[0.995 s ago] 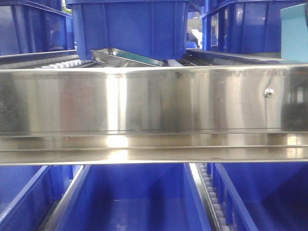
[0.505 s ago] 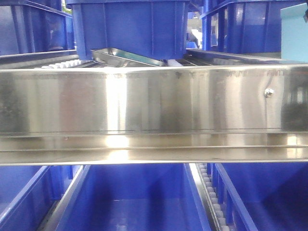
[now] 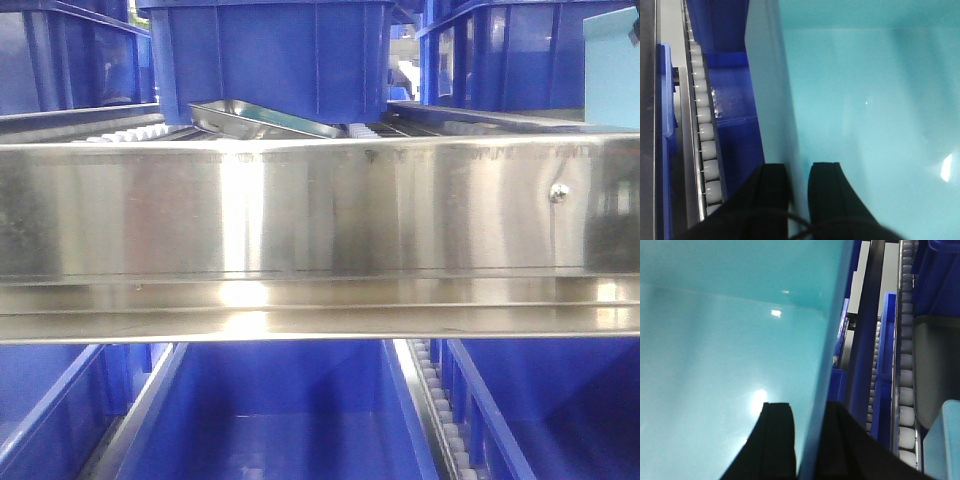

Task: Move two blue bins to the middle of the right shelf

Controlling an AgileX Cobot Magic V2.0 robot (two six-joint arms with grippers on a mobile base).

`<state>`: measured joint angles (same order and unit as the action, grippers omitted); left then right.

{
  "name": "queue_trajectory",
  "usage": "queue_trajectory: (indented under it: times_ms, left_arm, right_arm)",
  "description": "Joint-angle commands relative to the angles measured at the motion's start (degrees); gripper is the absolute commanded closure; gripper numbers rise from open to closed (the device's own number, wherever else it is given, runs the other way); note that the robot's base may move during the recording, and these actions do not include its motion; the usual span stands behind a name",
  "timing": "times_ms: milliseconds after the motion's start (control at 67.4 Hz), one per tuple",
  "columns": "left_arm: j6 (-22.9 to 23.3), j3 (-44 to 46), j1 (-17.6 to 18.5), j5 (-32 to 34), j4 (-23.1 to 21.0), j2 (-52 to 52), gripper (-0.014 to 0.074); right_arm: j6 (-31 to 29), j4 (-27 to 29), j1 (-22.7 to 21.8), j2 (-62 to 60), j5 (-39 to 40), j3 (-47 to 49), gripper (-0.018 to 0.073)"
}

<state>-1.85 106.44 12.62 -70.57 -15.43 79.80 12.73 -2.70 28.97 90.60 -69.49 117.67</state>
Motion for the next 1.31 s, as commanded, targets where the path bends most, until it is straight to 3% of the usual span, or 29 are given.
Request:
queue_trajectory:
  times_ms: [0, 505, 1292]
  left_arm:
    - [-0.9, 0.9, -0.2, 0.6, -2.0, -0.6, 0.0707]
    - [-0.9, 0.9, -0.2, 4.8, -2.0, -0.6, 0.0707]
    - [-0.9, 0.9, -0.2, 25.4, -2.0, -0.6, 0.0707]
  right_arm:
    - [-1.3, -2.2, -0.2, -0.6, 2.7, 0.8, 0.0712]
    - [-1.3, -2.2, -0.2, -0.6, 3.3, 0.8, 0.0712]
    - [-1.3, -2.2, -0.2, -0.6, 4.6, 0.8, 0.0712]
